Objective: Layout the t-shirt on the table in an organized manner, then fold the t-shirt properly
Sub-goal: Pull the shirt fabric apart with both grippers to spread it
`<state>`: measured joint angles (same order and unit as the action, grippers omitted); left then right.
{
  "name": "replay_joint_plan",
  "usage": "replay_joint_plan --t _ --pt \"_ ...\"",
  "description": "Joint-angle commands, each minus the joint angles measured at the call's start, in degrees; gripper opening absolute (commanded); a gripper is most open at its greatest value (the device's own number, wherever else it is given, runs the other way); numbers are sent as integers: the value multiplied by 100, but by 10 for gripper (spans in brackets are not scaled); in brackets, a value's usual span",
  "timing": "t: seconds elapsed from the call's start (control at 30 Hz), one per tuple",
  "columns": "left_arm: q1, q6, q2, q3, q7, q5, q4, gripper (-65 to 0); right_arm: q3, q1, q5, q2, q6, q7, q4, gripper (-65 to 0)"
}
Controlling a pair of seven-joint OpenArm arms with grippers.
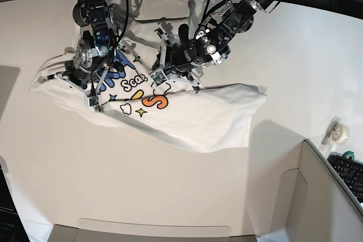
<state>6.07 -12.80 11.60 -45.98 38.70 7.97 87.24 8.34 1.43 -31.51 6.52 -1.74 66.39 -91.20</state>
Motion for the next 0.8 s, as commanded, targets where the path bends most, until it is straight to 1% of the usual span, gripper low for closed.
replay_joint_plan --t 0.0,0.13,0.2,0.23,0.33,0.4,0.53,0.77 --pt "-66 -26 199 4 574 -212 27 -603 6 266 -106 38 29 -112 122 -650" --pt "-242 -26 260 13 583 -212 344 -603 6 890 -142 82 29 -551 1186 -650" --pt "-268 -26 260 13 592 -212 397 -603 6 1285 -115 249 29 -683 1669 -650" --pt "-277 -26 260 13 592 -212 397 -603 6 1435 -115 275 29 -753 1836 -650" --pt "-418 -26 278 13 565 -212 362 -603 6 1927 -133 328 29 -956 2188 -650" --pt "-479 -26 436 13 539 -212 388 -604 6 2235 -142 407 29 -973 2329 -650" --pt "-558 -26 612 13 530 -212 388 -605 6 2850 -142 451 29 -1035 2671 -650" --pt "-760 -26 849 4 513 -212 397 -606 6 3844 -142 451 29 -1905 3849 -650"
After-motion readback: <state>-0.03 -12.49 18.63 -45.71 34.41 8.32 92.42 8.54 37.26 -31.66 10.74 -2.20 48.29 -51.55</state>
